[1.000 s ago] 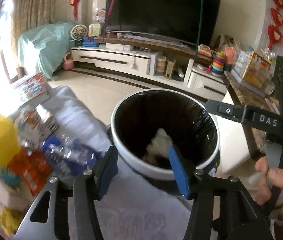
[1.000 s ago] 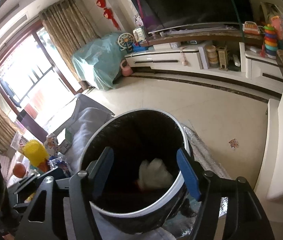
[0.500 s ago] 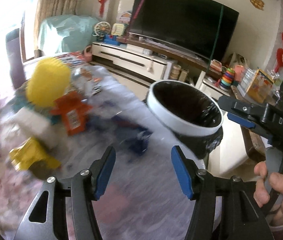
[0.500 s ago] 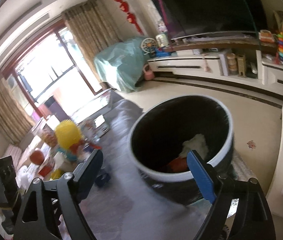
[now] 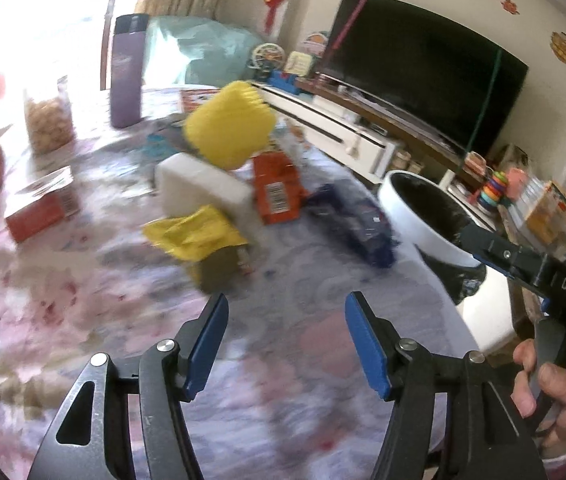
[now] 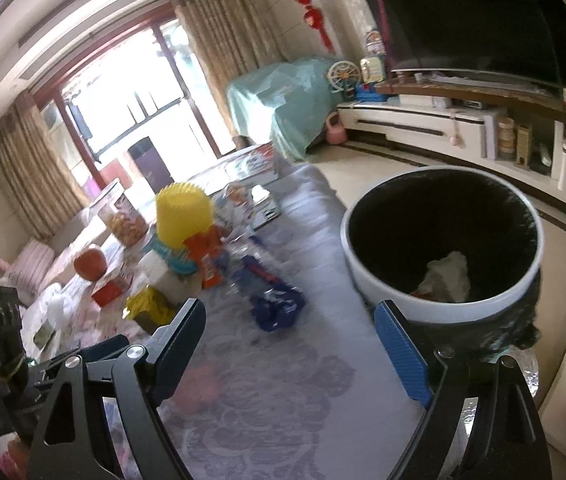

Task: Collect trash
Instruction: 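Move both open tools back toward the items on the table, then grasp the yellow snack bag with the left tool while the right tool grasps the clear blue bag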

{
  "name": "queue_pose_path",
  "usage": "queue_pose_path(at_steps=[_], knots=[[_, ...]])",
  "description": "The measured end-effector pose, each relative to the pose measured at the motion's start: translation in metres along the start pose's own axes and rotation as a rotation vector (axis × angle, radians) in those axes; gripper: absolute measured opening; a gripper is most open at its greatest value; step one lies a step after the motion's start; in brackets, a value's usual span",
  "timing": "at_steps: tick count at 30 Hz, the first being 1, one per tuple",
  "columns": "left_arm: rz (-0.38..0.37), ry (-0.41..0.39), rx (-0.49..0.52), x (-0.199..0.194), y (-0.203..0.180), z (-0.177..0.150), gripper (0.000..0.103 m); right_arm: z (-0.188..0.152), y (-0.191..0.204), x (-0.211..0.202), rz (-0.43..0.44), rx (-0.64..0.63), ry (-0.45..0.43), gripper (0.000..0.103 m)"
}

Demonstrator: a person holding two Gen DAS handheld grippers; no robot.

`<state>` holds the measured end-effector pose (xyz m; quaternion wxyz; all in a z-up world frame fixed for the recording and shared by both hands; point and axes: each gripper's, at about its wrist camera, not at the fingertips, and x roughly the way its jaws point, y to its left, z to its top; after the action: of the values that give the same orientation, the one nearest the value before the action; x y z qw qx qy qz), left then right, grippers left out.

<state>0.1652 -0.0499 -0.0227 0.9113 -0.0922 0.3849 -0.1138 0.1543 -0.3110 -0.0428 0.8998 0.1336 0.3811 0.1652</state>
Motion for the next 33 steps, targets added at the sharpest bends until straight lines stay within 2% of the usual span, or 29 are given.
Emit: queue_pose_path(at_steps=[12, 27, 28, 31, 32, 33], knots=[[0.062, 0.019, -0.08, 0.0, 0.031, 0.011, 0.061, -0.002, 0.022, 0.031, 0.029, -0.104, 0.057, 0.088], [0.092, 0.069, -0.106, 0.047, 0.045, 0.029, 0.057, 0.007, 0.032, 0.082, 0.022, -0.196, 0.128, 0.088], [0.091, 0.071, -0.11, 0.049, 0.046, 0.029, 0.055, 0.007, 0.033, 0.085, 0.018, -0.201, 0.135, 0.087], [0.084, 0.078, -0.112, 0.055, 0.049, 0.03, 0.036, 0.006, 0.034, 0.097, 0.009, -0.217, 0.158, 0.081], [0.071, 0.08, -0.113, 0.056, 0.049, 0.03, 0.017, 0.005, 0.032, 0.1, 0.003, -0.215, 0.167, 0.065], [0.054, 0.09, -0.114, 0.058, 0.05, 0.03, 0.005, 0.005, 0.03, 0.101, -0.002, -0.209, 0.174, 0.046]])
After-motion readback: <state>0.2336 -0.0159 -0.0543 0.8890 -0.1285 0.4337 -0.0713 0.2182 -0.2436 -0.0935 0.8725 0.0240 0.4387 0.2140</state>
